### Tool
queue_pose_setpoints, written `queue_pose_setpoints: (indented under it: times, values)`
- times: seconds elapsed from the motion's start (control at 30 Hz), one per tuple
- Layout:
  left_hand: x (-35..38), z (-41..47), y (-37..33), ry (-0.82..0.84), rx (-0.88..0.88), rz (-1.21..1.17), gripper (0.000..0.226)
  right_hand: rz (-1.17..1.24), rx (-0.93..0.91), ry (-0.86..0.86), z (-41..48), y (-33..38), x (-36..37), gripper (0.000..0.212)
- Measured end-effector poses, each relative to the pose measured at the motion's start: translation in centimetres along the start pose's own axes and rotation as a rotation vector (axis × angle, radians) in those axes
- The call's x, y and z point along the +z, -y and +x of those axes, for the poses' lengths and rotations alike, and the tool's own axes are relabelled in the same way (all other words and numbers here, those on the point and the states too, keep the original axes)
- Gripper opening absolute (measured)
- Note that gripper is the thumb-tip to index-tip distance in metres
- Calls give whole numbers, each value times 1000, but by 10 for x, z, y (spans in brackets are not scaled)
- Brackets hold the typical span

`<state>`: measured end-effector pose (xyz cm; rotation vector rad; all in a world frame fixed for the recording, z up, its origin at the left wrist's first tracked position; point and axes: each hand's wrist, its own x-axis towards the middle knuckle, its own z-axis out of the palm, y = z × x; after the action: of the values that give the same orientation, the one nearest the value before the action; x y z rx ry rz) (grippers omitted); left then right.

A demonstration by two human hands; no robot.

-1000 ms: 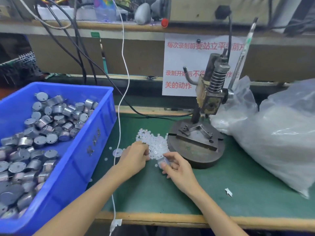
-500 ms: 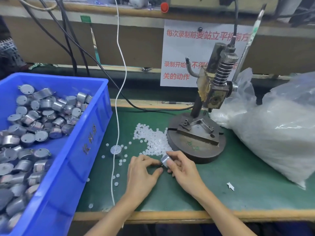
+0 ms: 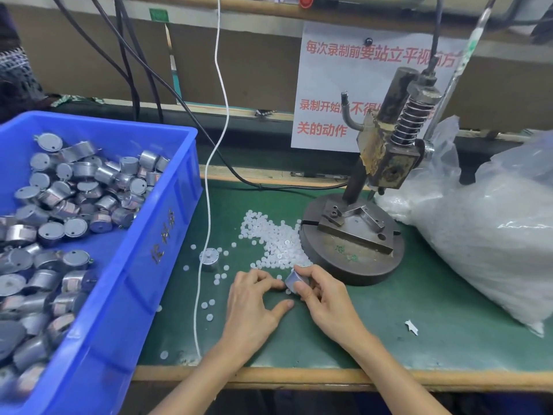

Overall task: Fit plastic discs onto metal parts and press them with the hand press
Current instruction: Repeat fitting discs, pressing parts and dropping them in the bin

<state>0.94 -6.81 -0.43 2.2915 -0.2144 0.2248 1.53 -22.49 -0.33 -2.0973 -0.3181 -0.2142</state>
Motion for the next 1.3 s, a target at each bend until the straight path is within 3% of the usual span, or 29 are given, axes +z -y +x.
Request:
queue_pose_setpoints:
  times: [0.3, 0.47, 0.67, 0.93, 1.03, 1.17, 1.23, 1.3]
  values:
    - [-1, -1, -4, -21, 14, -41, 44, -299, -274, 34, -3, 6, 4, 24]
    - [0, -2, -4, -23, 32, -36, 44, -350, -339, 34, -3, 6, 5, 28]
    - [0, -1, -5, -13, 30, -10, 40, -362, -347, 54, -2, 5, 7, 27]
    - [-2, 0, -10, 15, 21, -13, 33, -296, -217, 84, -6, 5, 5, 26]
    - [-3, 10, -27, -5, 56, -132, 30, 7, 19, -113, -8, 13, 4, 16]
    - [6, 45, -69, -7, 194, -183, 29, 926, 417, -459, 11, 31, -16, 11]
    - [16, 67, -88, 28, 218, -179, 29, 1063, 471, -528, 20, 35, -33, 13]
    - [28, 89, -102, 58, 242, -136, 30, 987, 473, -522, 24, 36, -48, 17]
